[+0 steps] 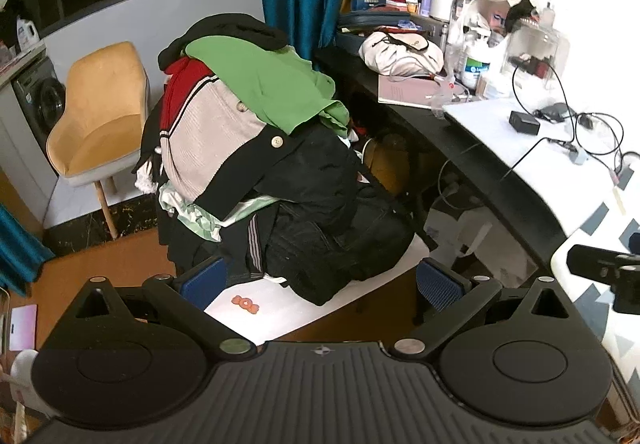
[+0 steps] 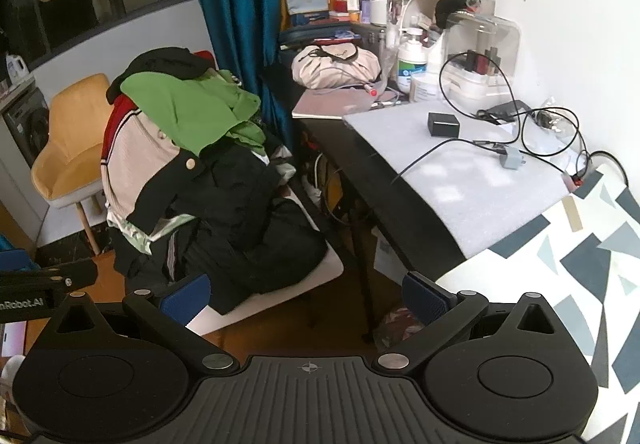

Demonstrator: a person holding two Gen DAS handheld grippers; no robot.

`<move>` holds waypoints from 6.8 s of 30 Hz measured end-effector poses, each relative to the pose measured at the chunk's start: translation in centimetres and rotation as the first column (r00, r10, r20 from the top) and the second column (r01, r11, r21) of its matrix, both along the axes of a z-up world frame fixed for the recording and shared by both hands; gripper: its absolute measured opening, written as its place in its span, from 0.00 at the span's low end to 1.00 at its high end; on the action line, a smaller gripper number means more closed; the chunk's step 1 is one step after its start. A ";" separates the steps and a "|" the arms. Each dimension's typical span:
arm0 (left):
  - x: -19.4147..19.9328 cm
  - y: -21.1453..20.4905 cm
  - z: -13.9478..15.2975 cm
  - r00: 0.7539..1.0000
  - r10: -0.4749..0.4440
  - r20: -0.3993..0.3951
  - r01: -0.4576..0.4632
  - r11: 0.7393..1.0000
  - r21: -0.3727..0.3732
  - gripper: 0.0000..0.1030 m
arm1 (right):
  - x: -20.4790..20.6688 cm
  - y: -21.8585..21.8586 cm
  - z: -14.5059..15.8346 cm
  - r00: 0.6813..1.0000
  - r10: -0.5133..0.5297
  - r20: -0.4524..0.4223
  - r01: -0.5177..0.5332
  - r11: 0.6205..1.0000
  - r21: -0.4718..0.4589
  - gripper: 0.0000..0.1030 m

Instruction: Fold clothes

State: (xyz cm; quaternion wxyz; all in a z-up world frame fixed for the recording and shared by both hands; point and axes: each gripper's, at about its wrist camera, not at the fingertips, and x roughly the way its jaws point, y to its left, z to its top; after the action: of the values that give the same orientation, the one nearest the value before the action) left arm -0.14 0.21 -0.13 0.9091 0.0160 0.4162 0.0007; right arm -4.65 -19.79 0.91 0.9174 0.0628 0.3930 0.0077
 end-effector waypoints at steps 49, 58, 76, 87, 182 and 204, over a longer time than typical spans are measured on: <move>-2.2 4.1 -1.4 0.994 0.094 -0.057 -0.097 0.994 -0.054 1.00 | -1.0 4.3 -1.1 0.998 0.060 -0.013 -0.060 0.998 -0.027 0.99; -2.7 3.6 -1.1 0.994 0.093 -0.049 -0.094 0.995 -0.032 1.00 | -1.6 4.0 -1.0 0.998 0.057 -0.013 -0.057 0.998 -0.023 0.99; -2.8 3.8 -1.3 0.995 0.081 -0.060 -0.084 0.995 -0.051 1.00 | -1.5 4.4 -1.3 0.998 0.056 -0.033 -0.056 0.998 -0.017 0.99; -2.7 4.9 -1.7 0.994 0.080 -0.077 -0.084 0.995 -0.060 1.00 | -1.2 5.5 -2.0 0.997 0.046 -0.065 -0.047 0.999 -0.013 0.99; 31.3 23.4 0.6 0.974 0.174 0.143 -0.177 0.984 0.009 1.00 | 39.5 15.5 -2.9 0.974 0.175 0.145 -0.189 0.978 0.092 0.99; 51.1 39.8 -5.1 0.984 -0.143 0.103 0.162 0.965 -0.206 1.00 | 62.7 37.7 0.6 0.903 0.318 0.290 -0.240 0.932 -0.273 0.90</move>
State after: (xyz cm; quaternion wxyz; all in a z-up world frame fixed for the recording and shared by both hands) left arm 50.94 40.01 -5.25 0.9202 -0.0497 0.3714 -0.1131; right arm 58.02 17.89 1.55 0.9602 -0.1035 0.2374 0.1044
